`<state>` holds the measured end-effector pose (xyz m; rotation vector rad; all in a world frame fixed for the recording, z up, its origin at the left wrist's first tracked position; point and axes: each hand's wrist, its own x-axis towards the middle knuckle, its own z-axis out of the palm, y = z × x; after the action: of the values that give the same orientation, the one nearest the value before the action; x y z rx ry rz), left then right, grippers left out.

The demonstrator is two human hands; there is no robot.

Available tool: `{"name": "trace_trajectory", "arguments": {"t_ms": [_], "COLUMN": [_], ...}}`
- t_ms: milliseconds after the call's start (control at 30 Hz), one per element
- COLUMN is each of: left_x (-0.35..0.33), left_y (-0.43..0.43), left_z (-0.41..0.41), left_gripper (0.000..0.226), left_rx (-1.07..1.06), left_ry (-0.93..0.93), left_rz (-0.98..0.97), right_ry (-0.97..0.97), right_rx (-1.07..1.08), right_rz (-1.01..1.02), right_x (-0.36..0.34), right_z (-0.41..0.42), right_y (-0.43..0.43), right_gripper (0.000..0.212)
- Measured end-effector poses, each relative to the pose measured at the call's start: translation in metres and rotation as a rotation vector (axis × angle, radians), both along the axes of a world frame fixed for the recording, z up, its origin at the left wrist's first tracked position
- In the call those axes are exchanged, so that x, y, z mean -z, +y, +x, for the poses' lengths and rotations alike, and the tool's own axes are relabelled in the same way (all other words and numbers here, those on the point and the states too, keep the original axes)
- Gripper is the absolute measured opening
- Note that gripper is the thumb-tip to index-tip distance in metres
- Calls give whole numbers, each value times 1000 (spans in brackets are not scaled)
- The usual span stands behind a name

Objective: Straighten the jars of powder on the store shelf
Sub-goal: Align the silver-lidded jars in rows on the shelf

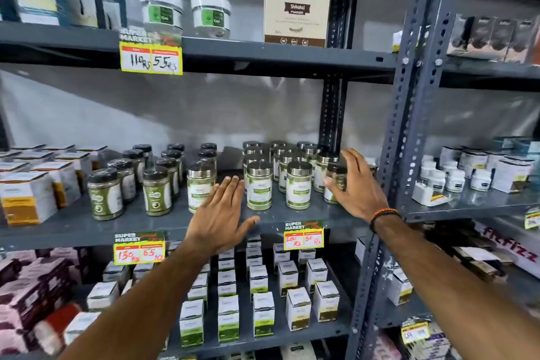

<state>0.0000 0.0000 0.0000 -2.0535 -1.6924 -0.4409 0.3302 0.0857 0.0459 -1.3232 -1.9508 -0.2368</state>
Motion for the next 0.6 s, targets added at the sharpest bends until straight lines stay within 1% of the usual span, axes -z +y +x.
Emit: {"name": "trace_trajectory", "arguments": {"t_ms": [167, 333, 467, 600], "left_x": [22, 29, 27, 31], "left_y": [13, 22, 27, 30], "left_z": [4, 0, -1, -2], "left_gripper": [98, 97, 92, 91], "left_rx": [4, -30, -31, -58], "left_ry": [-24, -54, -43, -16], "left_rz": [-80, -133, -136, -135], "right_ry": [151, 216, 275, 300], "right_rx": [21, 8, -51, -63], "right_rz": [-124, -224, -218, -198], "right_x": [13, 20, 26, 33], "right_z": [-2, -1, 1, 5], "right_y": [18, 37, 42, 45], "right_gripper": [94, 88, 80, 81]}}
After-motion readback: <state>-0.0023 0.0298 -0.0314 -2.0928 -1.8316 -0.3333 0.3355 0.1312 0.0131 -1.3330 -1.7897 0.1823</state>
